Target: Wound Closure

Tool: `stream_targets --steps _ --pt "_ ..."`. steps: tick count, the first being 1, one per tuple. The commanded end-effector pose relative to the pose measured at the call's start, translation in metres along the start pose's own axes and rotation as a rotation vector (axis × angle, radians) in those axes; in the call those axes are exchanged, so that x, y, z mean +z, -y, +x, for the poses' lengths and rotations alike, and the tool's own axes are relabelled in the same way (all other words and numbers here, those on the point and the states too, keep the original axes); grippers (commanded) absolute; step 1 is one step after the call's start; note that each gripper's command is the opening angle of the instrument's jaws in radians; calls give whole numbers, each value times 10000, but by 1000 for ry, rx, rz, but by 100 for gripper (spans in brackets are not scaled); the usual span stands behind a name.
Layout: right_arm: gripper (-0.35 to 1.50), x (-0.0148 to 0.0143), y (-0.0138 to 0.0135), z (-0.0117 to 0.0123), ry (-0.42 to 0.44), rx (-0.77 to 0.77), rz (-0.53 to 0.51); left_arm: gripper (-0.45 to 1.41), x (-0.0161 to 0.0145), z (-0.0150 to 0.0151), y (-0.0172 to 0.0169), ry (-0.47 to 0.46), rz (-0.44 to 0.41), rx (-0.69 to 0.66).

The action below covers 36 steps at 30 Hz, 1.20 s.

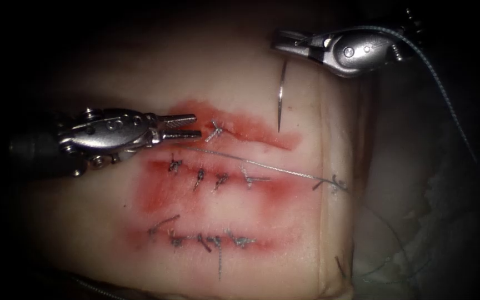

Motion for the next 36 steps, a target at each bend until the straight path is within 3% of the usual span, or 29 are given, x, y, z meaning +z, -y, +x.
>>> stream_targets --steps 1,4,8,14,22,30,36 --pt "-35 17 -4 -3 4 -12 5 -11 12 -2 -9 5 22 20" --pt "-35 24 -5 -5 0 -41 8 -18 23 10 -23 -3 66 109" --pt "-35 26 -6 -4 -1 -48 9 -42 37 46 -28 -38 215 156" --pt "-35 26 0 -1 -1 -58 9 -45 51 59 -23 -53 264 168" --pt "-35 30 0 -2 -47 -204 57 -45 69 60 -2 -56 224 118" --pt "-35 47 -11 -10 -93 -310 92 -45 86 83 6 -61 190 91" --pt "-35 60 -26 -16 -122 -355 83 -45 88 97 5 -114 169 69"
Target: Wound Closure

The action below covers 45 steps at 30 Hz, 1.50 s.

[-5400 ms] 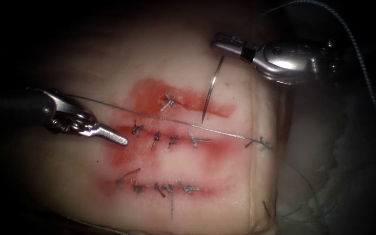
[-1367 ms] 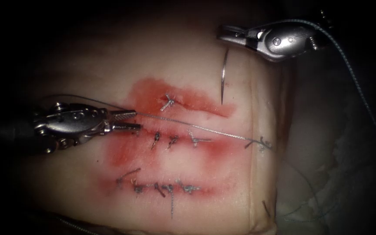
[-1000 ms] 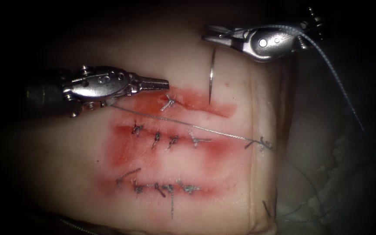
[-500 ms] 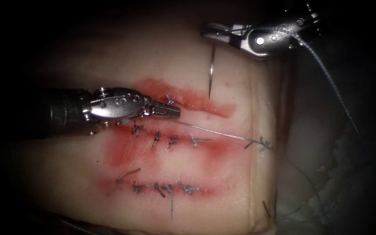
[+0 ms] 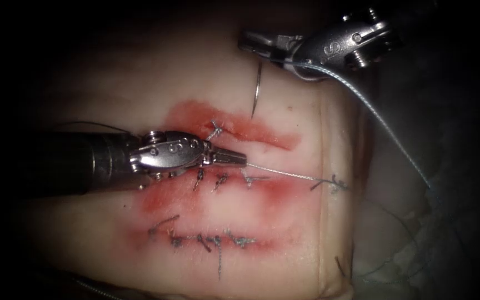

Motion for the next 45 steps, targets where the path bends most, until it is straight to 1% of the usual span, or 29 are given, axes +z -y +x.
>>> stream_targets --steps 1,3,9,13,15,17,19,22,26,30,37,41,45 --pt "-35 12 -6 -5 -7 -21 -12 -45 7 -1 -5 -3 -1 -1" --pt "-35 12 -8 -4 -21 -35 -21 -45 8 0 -5 -11 -3 1" --pt "-35 12 -13 0 -26 -76 -28 -45 9 7 -8 -55 -18 4" --pt "-35 1 4 -3 5 -59 20 -45 8 11 -15 -53 -17 1" --pt "-35 -7 15 0 1 -62 34 -45 7 14 -19 -34 -11 40" --pt "-35 -11 16 6 1 -64 35 -45 6 17 -24 -5 -13 54" --pt "-35 -10 11 13 4 -70 41 -45 5 20 -26 15 -26 59" --pt "-35 -6 -4 20 11 -85 39 -45 5 23 -28 25 -49 61" --pt "-35 -1 -18 18 34 -97 27 -45 10 34 -27 40 -55 65" --pt "-35 2 -22 13 40 -98 23 -45 15 43 -23 39 -66 72" --pt "-35 5 -30 11 60 -105 15 -45 13 32 -19 45 -63 68" --pt "-35 6 -37 10 71 -159 7 -45 14 25 -18 63 -59 53" --pt "-35 8 -41 11 63 -204 -18 -45 14 23 -20 78 -57 42"
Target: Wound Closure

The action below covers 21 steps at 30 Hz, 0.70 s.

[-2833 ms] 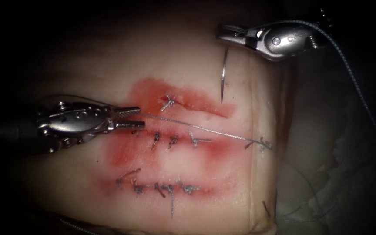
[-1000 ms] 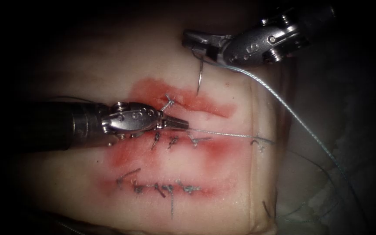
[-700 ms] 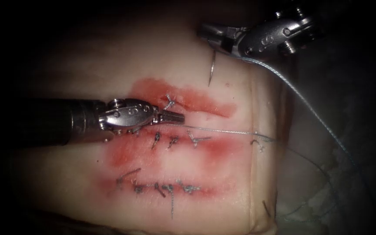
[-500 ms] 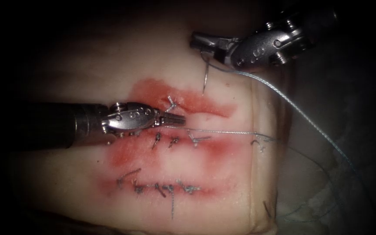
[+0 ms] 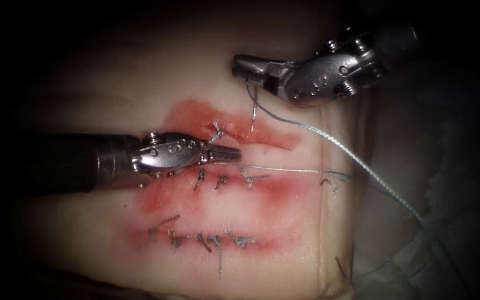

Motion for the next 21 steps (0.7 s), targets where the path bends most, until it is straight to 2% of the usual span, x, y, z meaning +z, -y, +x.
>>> stream_targets --steps 1,12,21 --pt "-35 10 -3 -2 2 -10 0 -45 8 1 -6 3 0 3" --pt "-35 16 -8 -3 12 -39 -4 -45 12 18 -3 -4 7 -2" --pt "-35 17 -13 0 18 -97 -25 -45 10 19 -3 -6 8 -1"
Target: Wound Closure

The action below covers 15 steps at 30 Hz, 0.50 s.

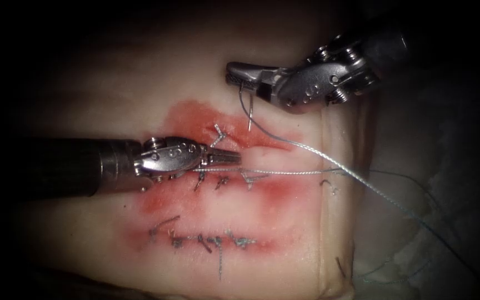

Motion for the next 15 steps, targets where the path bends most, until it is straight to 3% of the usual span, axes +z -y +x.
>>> stream_targets --steps 1,15 --pt "-35 9 -3 -1 1 -8 -1 -45 6 -1 -5 -2 -1 4" --pt "-35 13 -15 -5 18 -55 -25 -45 5 13 -4 -33 6 21"
